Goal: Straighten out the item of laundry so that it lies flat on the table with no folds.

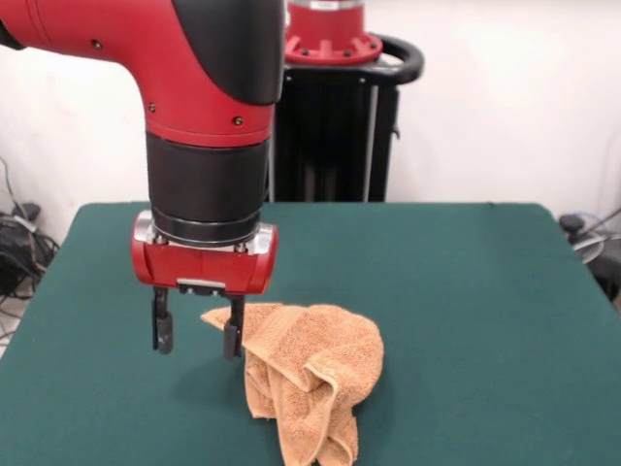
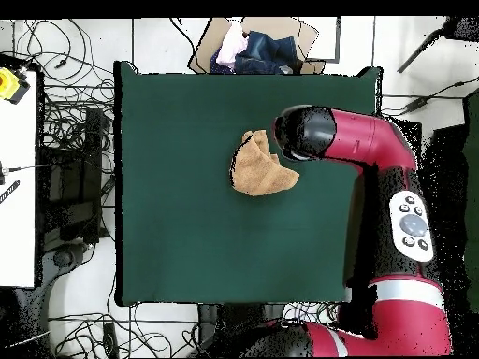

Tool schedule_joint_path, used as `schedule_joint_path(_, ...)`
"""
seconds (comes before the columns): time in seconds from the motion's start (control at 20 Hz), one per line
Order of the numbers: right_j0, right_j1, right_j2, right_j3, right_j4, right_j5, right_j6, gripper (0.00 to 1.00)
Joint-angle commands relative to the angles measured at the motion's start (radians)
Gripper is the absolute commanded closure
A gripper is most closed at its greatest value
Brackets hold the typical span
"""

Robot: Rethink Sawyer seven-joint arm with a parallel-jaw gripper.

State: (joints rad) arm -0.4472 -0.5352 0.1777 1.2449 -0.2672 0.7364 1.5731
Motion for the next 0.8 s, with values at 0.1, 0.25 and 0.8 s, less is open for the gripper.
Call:
schedule_joint_path(0.1, 0.020, 0.085, 0.094, -0.155, -0.009, 0.193, -0.107, 0.00)
schedule_joint_path(0.25, 0.024, 0.138, 0.118, -0.277, -0.010, 0.276, -0.152, 0.00)
schedule_joint_path(0.8, 0.016, 0.176, 0.146, -0.335, -0.009, 0.278, -0.159, 0.00)
